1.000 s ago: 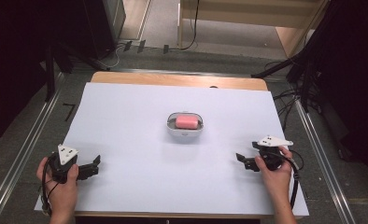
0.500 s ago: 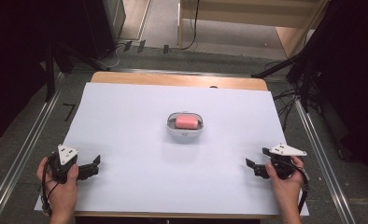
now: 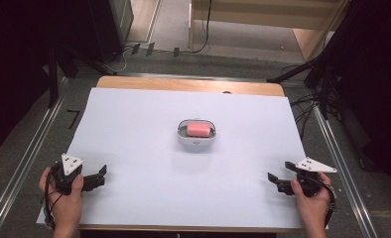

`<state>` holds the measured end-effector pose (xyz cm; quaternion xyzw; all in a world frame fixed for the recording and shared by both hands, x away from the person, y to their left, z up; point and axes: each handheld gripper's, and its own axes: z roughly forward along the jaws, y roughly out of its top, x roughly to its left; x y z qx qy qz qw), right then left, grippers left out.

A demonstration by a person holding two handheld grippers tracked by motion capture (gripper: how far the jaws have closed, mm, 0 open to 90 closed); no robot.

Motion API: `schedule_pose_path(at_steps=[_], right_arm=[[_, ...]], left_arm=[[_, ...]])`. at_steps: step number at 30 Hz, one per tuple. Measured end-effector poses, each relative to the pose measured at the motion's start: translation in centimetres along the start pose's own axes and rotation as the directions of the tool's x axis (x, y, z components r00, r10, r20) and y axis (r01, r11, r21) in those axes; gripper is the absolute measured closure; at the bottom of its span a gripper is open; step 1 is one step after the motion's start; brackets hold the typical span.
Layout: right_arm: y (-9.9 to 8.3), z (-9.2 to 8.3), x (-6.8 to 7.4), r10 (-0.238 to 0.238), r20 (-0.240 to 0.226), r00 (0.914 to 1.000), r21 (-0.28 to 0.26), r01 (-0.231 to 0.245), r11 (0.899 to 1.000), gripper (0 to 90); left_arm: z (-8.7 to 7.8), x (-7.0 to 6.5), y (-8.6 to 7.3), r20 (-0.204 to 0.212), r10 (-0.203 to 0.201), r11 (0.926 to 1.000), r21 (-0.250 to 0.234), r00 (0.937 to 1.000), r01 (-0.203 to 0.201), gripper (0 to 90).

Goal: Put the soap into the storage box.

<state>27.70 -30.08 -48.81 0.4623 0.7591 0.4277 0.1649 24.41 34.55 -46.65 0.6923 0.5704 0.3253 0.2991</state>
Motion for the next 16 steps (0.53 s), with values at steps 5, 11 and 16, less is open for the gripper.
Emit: schedule_pose_path(at_steps=[5, 11, 16], right_arm=[[-0.60, -0.93, -0.34, 0.012, 0.006, 0.9999, -0.032, -0.011, 0.999, 13.9], [-0.95, -1.40, -0.54, 0.023, -0.018, 0.9996, -0.064, -0.024, 0.998, 14.1], [-0.86, -1.15, -0.41, 0.011, -0.022, 0.9997, -0.036, -0.012, 0.999, 16.5]], left_arm=[[0.01, -0.01, 0.00, -0.001, 0.000, 1.0000, 0.000, 1.0000, 0.000, 0.0], [0.08, -0.03, 0.01, -0.002, -0.002, 1.0000, 0.001, 1.0000, 0.002, 0.0], [0.07, -0.01, 0.02, -0.002, -0.005, 1.0000, 0.003, 1.0000, 0.005, 0.0]])
